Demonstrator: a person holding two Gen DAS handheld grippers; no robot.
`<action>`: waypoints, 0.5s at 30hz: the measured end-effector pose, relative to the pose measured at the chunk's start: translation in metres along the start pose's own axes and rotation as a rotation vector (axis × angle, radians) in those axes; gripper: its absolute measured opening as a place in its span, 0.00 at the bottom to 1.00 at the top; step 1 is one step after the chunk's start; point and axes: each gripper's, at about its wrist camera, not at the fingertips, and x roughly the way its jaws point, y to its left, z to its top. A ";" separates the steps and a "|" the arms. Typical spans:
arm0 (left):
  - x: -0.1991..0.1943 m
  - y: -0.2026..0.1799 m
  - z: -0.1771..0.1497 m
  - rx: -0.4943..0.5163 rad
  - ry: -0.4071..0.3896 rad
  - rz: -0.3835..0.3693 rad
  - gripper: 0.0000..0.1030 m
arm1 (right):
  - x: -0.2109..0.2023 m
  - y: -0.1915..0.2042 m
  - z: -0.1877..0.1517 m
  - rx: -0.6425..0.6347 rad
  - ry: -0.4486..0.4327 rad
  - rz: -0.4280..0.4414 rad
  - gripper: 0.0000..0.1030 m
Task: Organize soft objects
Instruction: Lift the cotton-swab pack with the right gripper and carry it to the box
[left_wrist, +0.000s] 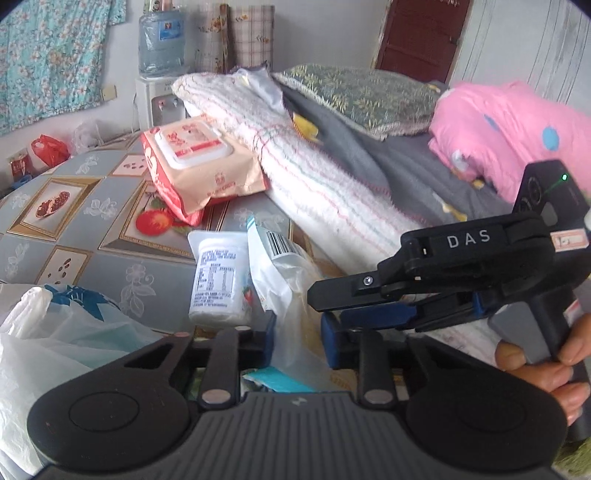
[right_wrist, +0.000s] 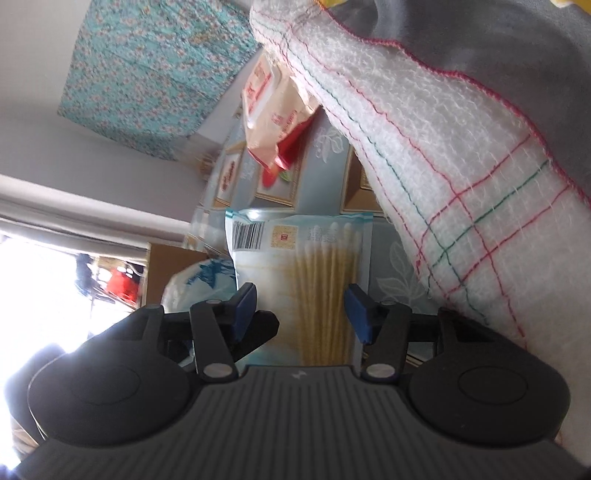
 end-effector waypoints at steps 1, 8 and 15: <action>-0.003 -0.001 0.000 -0.004 -0.009 -0.001 0.20 | -0.003 0.001 0.000 0.003 -0.006 0.012 0.51; -0.040 -0.004 0.001 -0.021 -0.103 -0.030 0.17 | -0.030 0.024 -0.006 -0.049 -0.063 0.043 0.51; -0.102 0.003 -0.007 -0.047 -0.233 -0.040 0.17 | -0.057 0.076 -0.028 -0.154 -0.100 0.101 0.51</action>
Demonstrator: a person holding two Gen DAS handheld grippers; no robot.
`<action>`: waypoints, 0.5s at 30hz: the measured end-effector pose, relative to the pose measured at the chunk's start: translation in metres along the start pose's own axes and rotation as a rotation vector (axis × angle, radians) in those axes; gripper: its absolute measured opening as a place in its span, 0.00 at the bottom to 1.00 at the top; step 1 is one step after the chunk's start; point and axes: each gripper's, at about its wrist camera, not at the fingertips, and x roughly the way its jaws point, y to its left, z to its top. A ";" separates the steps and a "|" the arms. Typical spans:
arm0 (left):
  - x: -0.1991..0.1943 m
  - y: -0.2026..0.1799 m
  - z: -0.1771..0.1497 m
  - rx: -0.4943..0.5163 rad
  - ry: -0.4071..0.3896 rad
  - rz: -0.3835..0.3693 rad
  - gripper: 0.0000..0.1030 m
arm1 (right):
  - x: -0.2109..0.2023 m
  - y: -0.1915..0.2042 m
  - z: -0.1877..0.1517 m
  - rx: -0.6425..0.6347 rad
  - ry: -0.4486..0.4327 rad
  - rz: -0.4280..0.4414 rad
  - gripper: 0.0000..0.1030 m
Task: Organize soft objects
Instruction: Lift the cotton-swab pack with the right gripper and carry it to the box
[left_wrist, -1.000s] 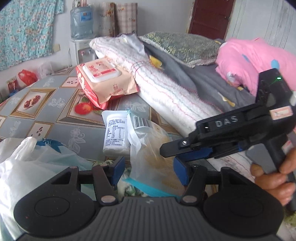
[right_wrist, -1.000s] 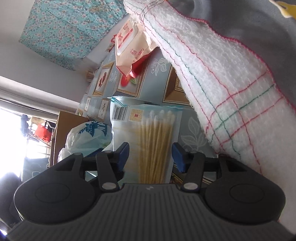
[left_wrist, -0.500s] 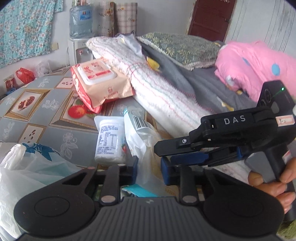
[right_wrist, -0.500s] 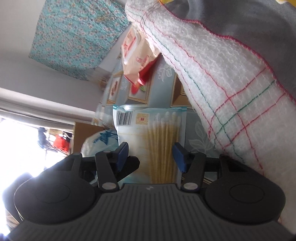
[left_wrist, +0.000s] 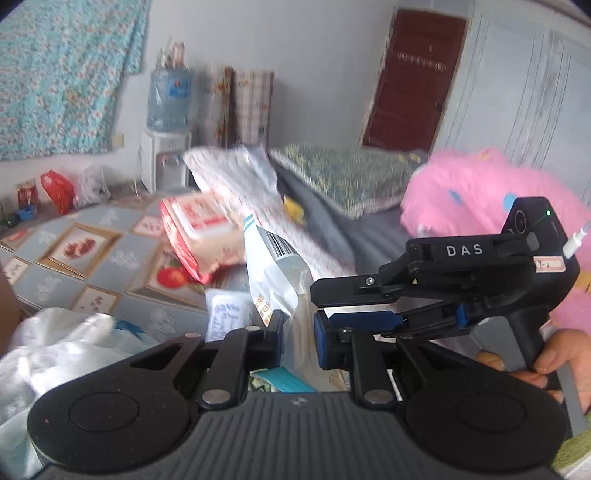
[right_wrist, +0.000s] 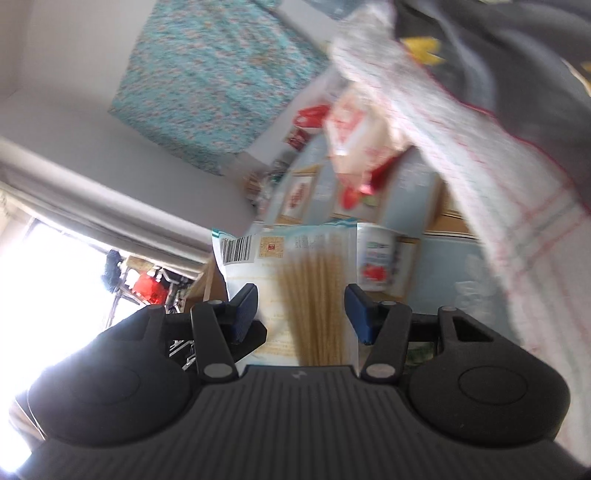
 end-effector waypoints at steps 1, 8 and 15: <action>-0.011 0.003 0.000 -0.011 -0.019 0.003 0.17 | 0.000 0.011 -0.003 -0.020 0.000 0.013 0.51; -0.101 0.043 -0.009 -0.117 -0.165 0.099 0.17 | 0.030 0.102 -0.022 -0.182 0.083 0.143 0.51; -0.190 0.109 -0.028 -0.251 -0.276 0.279 0.17 | 0.117 0.209 -0.054 -0.329 0.271 0.248 0.51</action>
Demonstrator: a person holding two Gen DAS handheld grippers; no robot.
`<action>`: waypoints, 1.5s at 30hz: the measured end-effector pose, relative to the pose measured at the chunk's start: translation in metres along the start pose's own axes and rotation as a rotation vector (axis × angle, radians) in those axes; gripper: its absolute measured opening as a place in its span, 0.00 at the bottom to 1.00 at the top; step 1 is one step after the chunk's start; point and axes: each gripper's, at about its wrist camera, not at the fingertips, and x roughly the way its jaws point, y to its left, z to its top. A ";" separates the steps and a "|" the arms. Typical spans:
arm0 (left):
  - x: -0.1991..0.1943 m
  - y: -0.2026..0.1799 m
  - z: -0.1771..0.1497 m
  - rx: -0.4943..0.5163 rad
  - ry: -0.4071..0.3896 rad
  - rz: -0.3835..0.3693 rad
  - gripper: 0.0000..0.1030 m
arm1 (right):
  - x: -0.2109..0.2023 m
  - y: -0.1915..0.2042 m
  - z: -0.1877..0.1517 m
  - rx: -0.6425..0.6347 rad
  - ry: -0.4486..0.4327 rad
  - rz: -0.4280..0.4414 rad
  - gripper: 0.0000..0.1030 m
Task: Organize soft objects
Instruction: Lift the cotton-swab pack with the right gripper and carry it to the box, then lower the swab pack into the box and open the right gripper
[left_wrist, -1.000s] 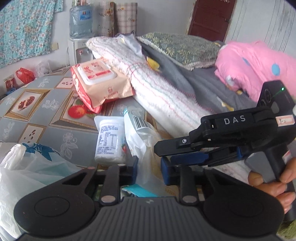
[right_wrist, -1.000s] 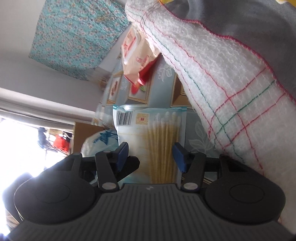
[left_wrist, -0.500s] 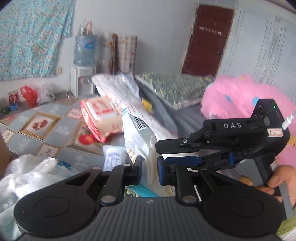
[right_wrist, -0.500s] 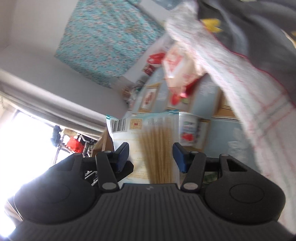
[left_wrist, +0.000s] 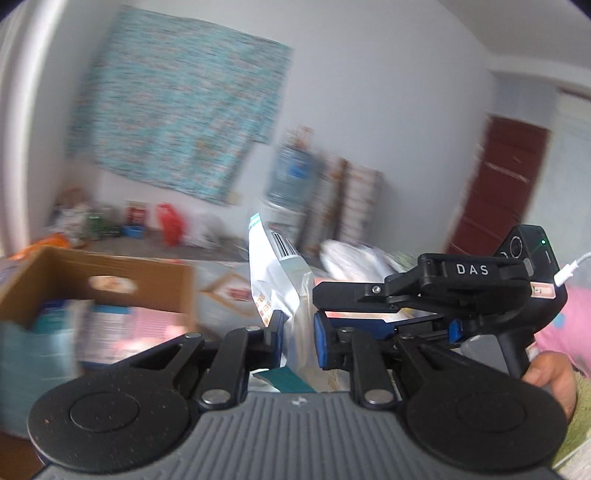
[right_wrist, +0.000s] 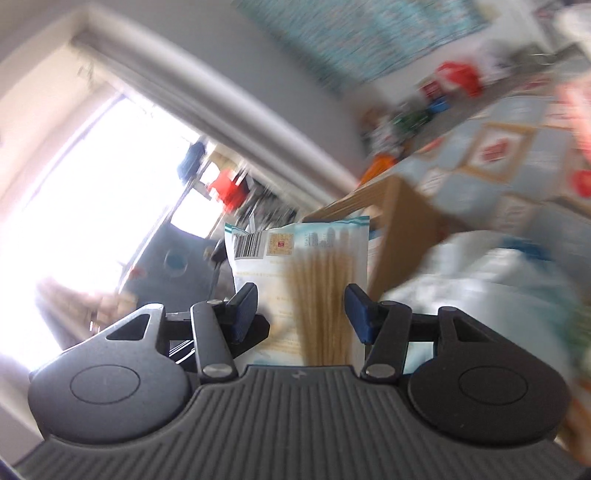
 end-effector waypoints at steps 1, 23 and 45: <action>-0.005 0.013 0.002 -0.019 -0.004 0.029 0.17 | 0.018 0.010 0.002 -0.014 0.027 0.010 0.51; 0.064 0.215 -0.022 -0.329 0.291 0.314 0.44 | 0.274 0.018 -0.009 -0.071 0.360 -0.195 0.51; -0.035 0.182 -0.021 -0.308 -0.014 0.387 0.77 | 0.242 0.044 0.006 -0.091 0.264 -0.088 0.48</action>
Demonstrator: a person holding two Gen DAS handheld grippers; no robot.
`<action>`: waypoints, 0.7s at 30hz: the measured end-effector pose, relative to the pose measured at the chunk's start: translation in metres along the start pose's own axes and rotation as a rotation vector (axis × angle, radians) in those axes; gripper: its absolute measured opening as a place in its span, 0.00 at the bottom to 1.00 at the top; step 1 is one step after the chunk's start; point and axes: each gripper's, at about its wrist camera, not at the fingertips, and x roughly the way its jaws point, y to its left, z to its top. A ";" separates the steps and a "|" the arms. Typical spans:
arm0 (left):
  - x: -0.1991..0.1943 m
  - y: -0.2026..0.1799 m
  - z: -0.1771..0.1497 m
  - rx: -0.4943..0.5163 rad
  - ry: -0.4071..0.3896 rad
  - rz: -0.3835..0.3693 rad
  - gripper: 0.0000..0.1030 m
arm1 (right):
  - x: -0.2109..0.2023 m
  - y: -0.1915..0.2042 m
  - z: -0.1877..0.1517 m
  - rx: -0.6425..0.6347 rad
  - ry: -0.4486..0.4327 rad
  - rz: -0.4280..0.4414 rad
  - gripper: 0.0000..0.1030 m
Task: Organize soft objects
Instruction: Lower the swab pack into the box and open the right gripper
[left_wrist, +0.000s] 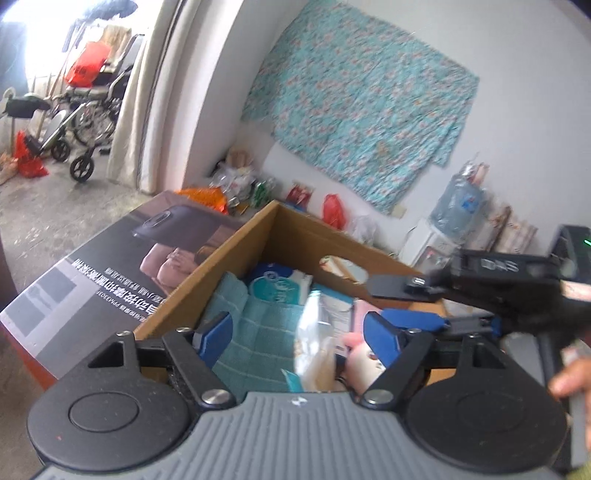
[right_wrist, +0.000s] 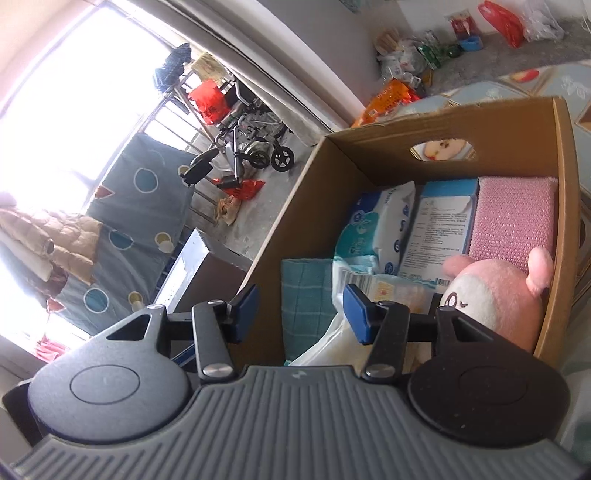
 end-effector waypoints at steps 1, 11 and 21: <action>-0.007 -0.001 -0.004 0.000 -0.018 -0.008 0.77 | 0.002 0.003 -0.001 -0.014 0.010 -0.003 0.48; -0.058 0.012 -0.042 -0.036 -0.101 -0.002 0.77 | 0.093 0.001 -0.017 -0.116 0.201 -0.199 0.35; -0.073 0.011 -0.061 -0.011 -0.106 -0.051 0.86 | 0.056 0.009 -0.014 -0.100 0.142 -0.106 0.38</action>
